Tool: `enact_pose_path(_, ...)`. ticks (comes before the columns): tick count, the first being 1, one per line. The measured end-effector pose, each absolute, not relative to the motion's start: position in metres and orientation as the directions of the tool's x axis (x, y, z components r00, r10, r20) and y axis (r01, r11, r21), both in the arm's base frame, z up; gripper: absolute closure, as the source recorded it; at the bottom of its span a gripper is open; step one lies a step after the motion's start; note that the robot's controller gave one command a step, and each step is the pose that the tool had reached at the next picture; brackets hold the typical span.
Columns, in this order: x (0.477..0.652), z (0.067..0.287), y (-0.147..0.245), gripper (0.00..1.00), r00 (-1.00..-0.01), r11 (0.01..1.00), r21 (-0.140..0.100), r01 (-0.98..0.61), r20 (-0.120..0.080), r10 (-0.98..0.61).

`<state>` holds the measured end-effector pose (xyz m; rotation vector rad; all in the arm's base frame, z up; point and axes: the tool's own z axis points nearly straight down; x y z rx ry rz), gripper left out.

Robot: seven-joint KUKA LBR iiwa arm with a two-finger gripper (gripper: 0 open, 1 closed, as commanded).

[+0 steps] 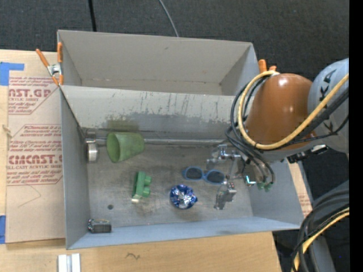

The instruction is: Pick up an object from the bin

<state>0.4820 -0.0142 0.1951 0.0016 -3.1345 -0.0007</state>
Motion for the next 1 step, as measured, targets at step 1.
enact_pose_path(1,0.5321,0.0695,-0.0619,0.0,-0.986,0.986,0.0,-0.164,-0.006,-0.164)
